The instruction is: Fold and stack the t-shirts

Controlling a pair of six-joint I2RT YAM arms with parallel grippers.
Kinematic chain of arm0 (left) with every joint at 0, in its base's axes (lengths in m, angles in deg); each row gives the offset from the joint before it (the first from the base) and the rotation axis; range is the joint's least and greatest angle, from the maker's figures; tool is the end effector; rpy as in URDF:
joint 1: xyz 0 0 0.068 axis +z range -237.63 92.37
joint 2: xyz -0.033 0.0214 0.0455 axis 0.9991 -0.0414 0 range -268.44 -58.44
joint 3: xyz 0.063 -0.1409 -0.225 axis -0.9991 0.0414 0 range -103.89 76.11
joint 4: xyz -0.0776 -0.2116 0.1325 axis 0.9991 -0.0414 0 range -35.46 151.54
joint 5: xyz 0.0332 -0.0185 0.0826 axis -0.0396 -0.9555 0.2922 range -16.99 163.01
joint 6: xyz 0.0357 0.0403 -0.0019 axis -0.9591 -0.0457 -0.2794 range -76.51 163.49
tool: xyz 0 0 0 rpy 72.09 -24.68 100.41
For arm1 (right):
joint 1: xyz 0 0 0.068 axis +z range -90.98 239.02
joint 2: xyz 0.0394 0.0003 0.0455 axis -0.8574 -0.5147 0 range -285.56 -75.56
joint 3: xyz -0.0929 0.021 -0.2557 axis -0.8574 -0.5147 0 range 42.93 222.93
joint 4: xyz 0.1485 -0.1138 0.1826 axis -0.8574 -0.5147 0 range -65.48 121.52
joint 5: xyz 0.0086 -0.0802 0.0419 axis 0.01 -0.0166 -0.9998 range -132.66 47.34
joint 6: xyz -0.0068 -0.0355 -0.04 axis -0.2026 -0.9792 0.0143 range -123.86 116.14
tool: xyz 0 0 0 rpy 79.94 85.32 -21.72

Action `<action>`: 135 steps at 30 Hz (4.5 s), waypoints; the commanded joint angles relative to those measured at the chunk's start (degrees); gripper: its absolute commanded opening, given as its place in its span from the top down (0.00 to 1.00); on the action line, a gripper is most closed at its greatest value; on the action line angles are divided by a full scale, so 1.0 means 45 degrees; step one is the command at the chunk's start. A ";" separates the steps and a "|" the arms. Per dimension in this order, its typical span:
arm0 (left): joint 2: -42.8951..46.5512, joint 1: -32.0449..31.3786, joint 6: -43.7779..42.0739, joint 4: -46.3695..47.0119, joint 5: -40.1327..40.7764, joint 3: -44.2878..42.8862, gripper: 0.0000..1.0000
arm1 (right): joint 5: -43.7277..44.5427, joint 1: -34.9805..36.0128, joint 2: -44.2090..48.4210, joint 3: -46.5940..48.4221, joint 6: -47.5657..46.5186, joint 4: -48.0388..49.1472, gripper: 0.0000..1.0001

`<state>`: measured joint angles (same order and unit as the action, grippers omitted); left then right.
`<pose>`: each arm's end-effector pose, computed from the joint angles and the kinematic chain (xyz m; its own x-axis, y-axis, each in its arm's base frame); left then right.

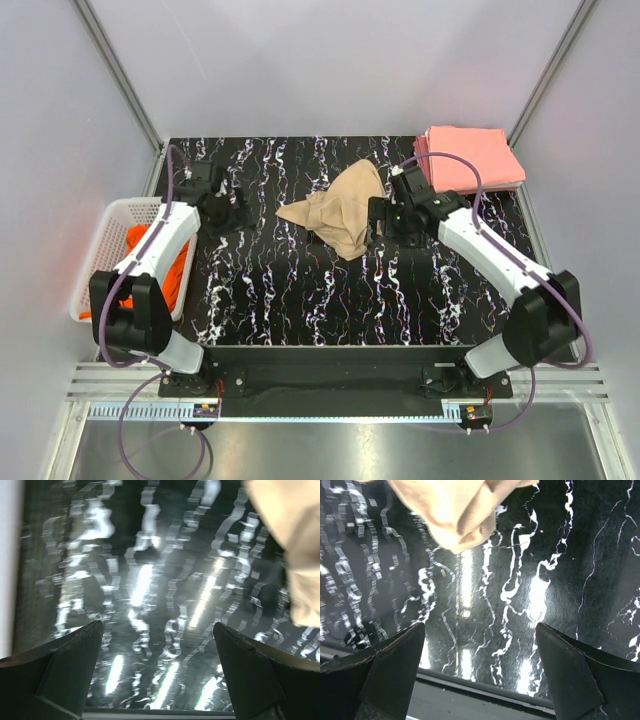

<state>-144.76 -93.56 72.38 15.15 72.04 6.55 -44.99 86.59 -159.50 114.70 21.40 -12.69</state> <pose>0.3027 -0.0322 0.2661 -0.8306 -0.3993 -0.3882 -0.3315 0.9146 -0.2314 0.2696 0.1423 0.2918 -0.8734 0.0250 -0.4863 -0.1213 0.9561 0.2668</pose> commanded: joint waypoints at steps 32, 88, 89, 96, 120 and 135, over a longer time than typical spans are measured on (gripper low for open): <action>-0.8941 -0.1689 0.2136 0.6265 -0.3064 -0.3976 0.78 | -0.1435 -0.1088 -0.7048 0.5262 -0.1589 0.1464 0.13; 0.2578 -0.0869 0.0593 0.1618 -0.1601 -0.7178 1.00 | 0.2043 -0.1655 0.0115 1.1748 -0.3698 -0.1975 1.00; 0.2891 -0.0869 0.0574 0.1482 -0.1523 -0.7256 1.00 | 0.1925 -0.1655 0.0911 1.1592 -0.3756 -0.1741 1.00; 0.5877 -0.0888 0.0203 0.1266 -0.1542 -0.8408 1.00 | 0.1024 -0.1635 0.5582 0.8625 -0.3797 0.0075 1.00; 0.5591 -0.0888 -0.0481 0.0642 -0.0839 -1.1144 1.00 | 0.2393 -0.1713 -0.2122 1.2349 -0.2702 -0.1036 1.00; 0.5023 -0.0557 -0.0208 0.0972 0.0176 -0.2260 1.00 | -0.1638 -0.2006 -0.3030 0.5273 -0.0108 -0.0359 0.11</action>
<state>-124.31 -97.08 70.58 17.18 70.29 -6.28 -41.76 77.39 -180.42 147.66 15.59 -20.60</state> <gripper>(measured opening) 0.009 0.889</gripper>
